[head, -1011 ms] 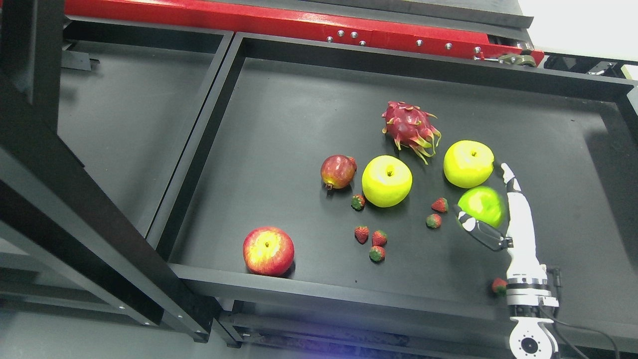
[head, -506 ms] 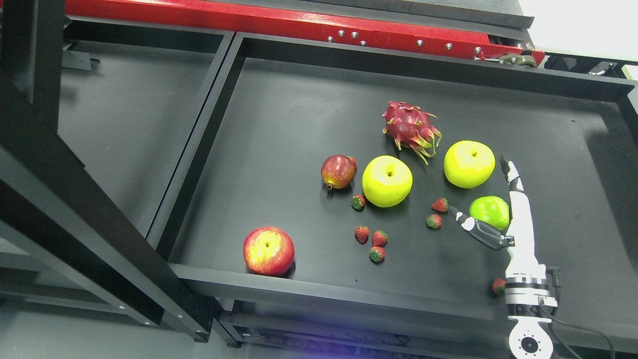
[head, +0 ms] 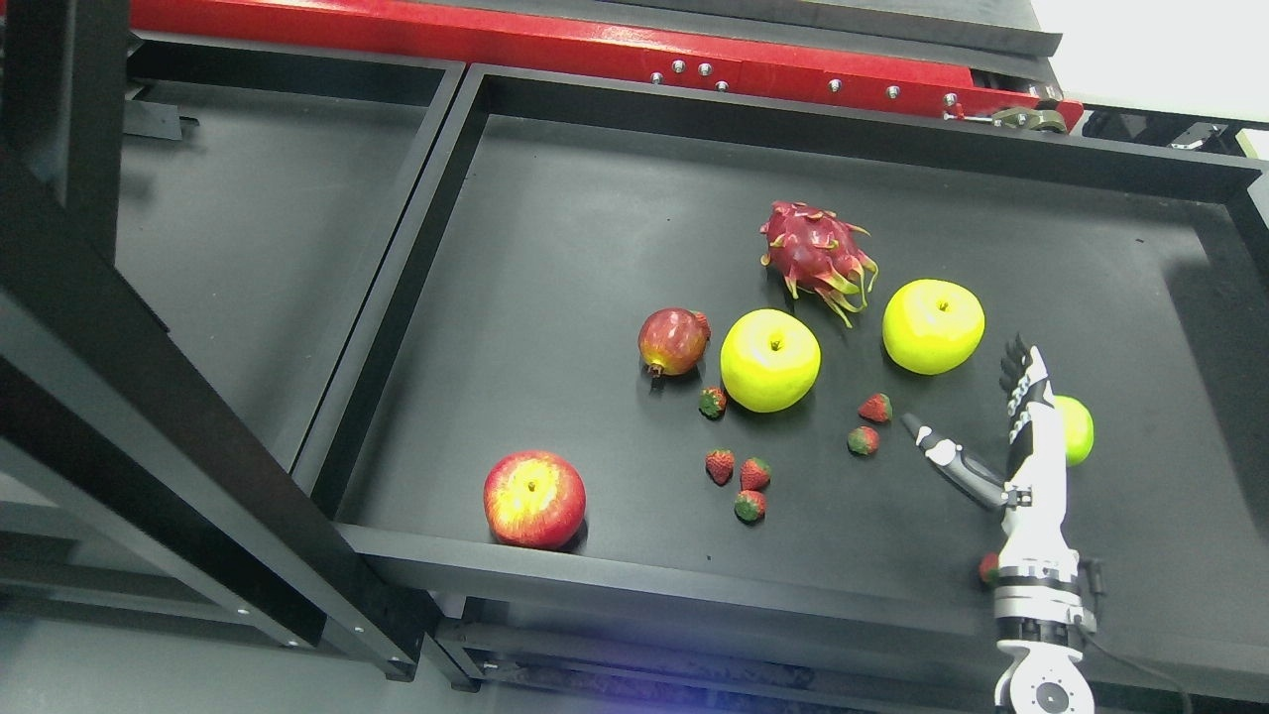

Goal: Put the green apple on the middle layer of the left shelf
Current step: 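Open the right hand and withdraw it from the green apple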

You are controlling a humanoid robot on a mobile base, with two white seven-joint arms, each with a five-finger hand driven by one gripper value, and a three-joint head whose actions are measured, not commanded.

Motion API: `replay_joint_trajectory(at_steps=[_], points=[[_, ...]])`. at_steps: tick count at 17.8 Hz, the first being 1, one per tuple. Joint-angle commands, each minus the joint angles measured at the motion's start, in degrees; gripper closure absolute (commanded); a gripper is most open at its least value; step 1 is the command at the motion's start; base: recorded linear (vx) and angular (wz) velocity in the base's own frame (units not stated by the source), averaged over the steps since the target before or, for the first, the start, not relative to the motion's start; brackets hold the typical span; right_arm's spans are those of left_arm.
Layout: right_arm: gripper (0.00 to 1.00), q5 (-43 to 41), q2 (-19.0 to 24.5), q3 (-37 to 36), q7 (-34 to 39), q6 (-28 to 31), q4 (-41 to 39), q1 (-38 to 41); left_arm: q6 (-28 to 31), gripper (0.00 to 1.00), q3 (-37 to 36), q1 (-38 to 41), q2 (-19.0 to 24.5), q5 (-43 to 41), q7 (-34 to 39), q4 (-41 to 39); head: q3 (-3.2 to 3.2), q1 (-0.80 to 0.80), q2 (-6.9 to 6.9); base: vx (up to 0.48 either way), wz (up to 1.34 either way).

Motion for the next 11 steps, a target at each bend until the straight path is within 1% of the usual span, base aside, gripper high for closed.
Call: replay_joint_trajectory(at_steps=[1,6,11], points=[[0.0,-6.7,2.5,3.9,-0.4,1.5,-0.1,2.4,0.0,0.0,0.0,0.0,1.0,0.0,0.0,0.0,0.0,0.0,0.0,0.0,0.0],[0.0,-7.9,2.5,9.9,-0.8,0.8,-0.3,4.0,0.1,0.0,0.0,0.0,1.0,0.0,0.0,0.0,0.0,0.0,0.0,0.0,0.0],[0.0,-7.9,2.5,9.5,-1.3,0.9,-0.4,3.7,0.0,0.0,0.0,0.0,1.0,0.0,0.0,0.0,0.0,0.0,0.0,0.0,0.0]])
